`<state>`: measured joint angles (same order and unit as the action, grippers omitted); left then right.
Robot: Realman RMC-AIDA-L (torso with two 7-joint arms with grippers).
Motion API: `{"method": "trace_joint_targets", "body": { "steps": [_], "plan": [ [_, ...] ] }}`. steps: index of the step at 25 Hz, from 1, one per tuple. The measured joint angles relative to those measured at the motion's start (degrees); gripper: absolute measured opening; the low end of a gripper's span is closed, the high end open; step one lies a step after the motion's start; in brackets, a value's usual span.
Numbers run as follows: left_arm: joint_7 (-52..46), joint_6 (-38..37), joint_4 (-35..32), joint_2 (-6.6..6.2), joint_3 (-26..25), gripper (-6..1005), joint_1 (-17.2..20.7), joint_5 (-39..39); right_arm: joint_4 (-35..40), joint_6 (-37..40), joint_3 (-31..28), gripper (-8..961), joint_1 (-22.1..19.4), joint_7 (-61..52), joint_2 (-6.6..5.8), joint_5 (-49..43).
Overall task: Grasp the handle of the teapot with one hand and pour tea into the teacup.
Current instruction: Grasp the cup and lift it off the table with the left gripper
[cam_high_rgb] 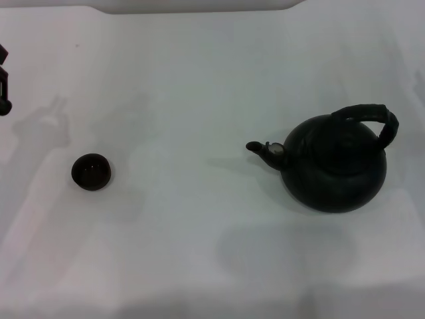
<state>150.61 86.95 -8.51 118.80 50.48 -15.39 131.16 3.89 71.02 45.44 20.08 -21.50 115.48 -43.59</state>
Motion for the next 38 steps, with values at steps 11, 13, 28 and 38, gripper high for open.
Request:
{"method": "trace_joint_targets", "body": {
  "steps": [11, 13, 28, 38],
  "plan": [
    [-0.25, -0.07, 1.3, 0.34, -1.01, 280, 1.13, 5.38, -0.44, -0.34, 0.0, 844, 0.13, 0.05, 0.0, 0.0],
    [-1.98, -0.05, 1.13, 0.17, -0.78, 361, 1.19, 5.21, -0.45, -0.45, 0.0, 844, 0.11, 0.06, 0.0, 0.0],
    [-48.56, -25.08, -26.92, -1.53, -0.15, 798, 1.04, -31.27, -0.38, -1.63, 0.0, 844, -0.02, 0.15, 0.01, 0.0],
    [-91.86, -18.9, -55.47, -0.5, 2.05, 874, -2.8, -74.03, -0.15, -3.2, 0.0, 845, 0.14, 0.14, 0.07, -0.01]
  ]
}}
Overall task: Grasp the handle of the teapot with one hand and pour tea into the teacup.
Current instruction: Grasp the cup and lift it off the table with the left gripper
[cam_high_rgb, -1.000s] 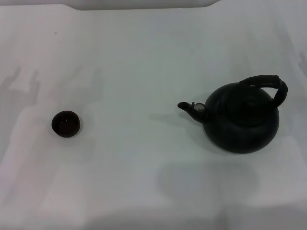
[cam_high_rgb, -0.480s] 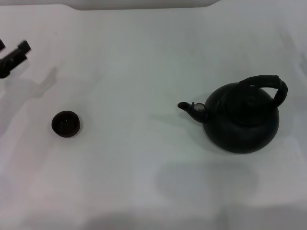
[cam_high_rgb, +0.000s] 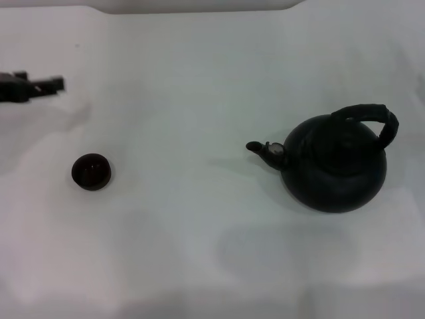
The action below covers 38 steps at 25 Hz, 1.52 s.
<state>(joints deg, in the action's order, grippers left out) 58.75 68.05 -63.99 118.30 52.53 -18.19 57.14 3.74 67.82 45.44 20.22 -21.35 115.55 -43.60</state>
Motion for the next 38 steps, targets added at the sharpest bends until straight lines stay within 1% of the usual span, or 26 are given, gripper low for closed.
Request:
{"method": "trace_joint_targets", "body": {
  "steps": [2, 5, 7, 9, 10, 12, 17, 22, 28, 38],
  "plan": [
    [-5.86, 4.71, -3.31, 0.0, 2.55, 874, -2.47, -9.16, 0.01, 0.02, 0.0, 845, 0.0, 0.0, 0.01, 0.0],
    [-11.76, 10.12, -4.79, 0.05, 8.41, 875, -5.54, -20.23, 0.07, 0.09, 0.0, 845, 0.0, 0.0, 0.02, 0.0],
    [-14.95, 11.84, -4.93, 0.25, 13.15, 875, -6.86, -26.13, 0.1, 0.12, -0.04, 845, -0.01, 0.0, 0.02, 0.0],
    [-16.72, 11.93, -5.47, 0.45, 16.61, 875, -7.15, -28.62, 0.1, 0.09, -0.08, 845, -0.01, 0.0, 0.03, 0.0],
    [-17.48, 11.62, -6.25, 0.52, 18.39, 875, -7.07, -29.11, 0.03, 0.05, -0.09, 845, -0.01, 0.0, 0.03, 0.0],
    [-18.21, 11.21, -8.18, 0.59, 19.65, 875, -6.64, -28.9, -0.17, 0.01, -0.1, 845, -0.01, 0.0, 0.02, 0.0],
    [-19.02, 10.92, -12.04, 0.64, 19.71, 876, -5.84, -28.09, -0.39, -0.19, -0.09, 845, -0.01, 0.0, 0.12, 0.02],
    [-19.05, 11.9, -13.91, 0.63, 20.4, 876, -5.7, -27.21, -0.39, -0.21, -0.1, 845, 0.18, -0.04, 0.12, 0.77],
    [-18.85, 14.91, -14.33, 0.51, 20.8, 876, -6.39, -25.21, -0.21, 0.11, -0.09, 845, 0.54, -0.2, 0.18, 0.8],
    [-19.08, 15.77, -13.24, 0.4, 22.1, 876, -6.55, -25.79, -0.39, 0.08, -0.09, 845, 0.8, -0.4, 0.24, 1.39]
  ]
}}
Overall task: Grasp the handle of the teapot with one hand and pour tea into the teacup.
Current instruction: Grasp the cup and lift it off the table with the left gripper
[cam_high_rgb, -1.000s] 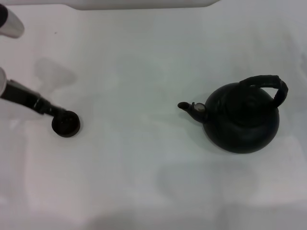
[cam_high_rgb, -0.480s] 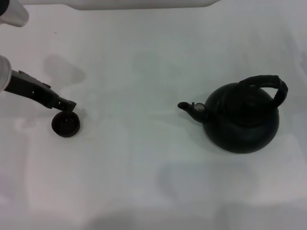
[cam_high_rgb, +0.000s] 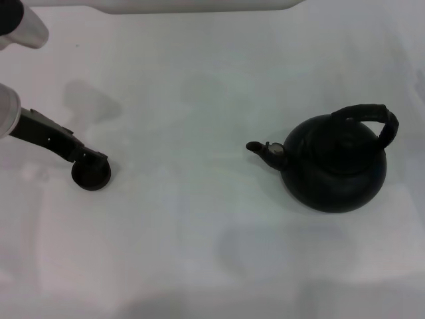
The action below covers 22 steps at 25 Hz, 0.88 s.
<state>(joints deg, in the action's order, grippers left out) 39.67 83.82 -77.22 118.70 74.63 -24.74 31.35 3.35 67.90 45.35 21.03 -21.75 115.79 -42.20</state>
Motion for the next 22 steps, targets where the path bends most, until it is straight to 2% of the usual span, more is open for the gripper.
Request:
{"method": "trace_joint_targets", "body": {
  "steps": [11, 22],
  "plan": [
    [0.3, 1.47, 0.42, 0.15, 2.46, 875, 0.34, 2.62, -0.24, -0.31, 0.0, 845, 0.16, 0.22, 0.05, 0.12],
    [-0.94, 2.57, 0.59, 0.12, 3.16, 875, -0.05, 0.52, -0.75, -0.31, 0.0, 844, -0.1, 0.31, -0.01, 0.1]
  ]
}}
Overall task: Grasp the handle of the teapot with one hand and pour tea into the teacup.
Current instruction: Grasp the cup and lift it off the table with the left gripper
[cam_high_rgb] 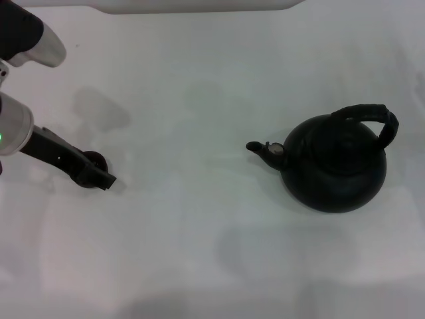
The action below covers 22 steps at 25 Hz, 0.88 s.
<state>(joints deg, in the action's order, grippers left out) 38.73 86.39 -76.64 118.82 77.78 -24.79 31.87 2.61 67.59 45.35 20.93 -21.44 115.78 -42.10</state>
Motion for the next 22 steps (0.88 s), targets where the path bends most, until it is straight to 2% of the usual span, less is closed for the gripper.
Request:
{"method": "trace_joint_targets", "body": {
  "steps": [13, 22],
  "plan": [
    [0.05, 0.46, -0.96, -0.06, 0.0, 876, -0.05, -0.27, -0.24, 0.0, 0.0, 844, 0.23, 0.09, 0.07, 0.0],
    [-0.63, 1.0, -0.85, 0.11, 0.0, 873, 0.01, -3.46, -0.21, 0.1, 0.0, 844, 0.35, 0.03, 0.06, 0.0]
  ]
}}
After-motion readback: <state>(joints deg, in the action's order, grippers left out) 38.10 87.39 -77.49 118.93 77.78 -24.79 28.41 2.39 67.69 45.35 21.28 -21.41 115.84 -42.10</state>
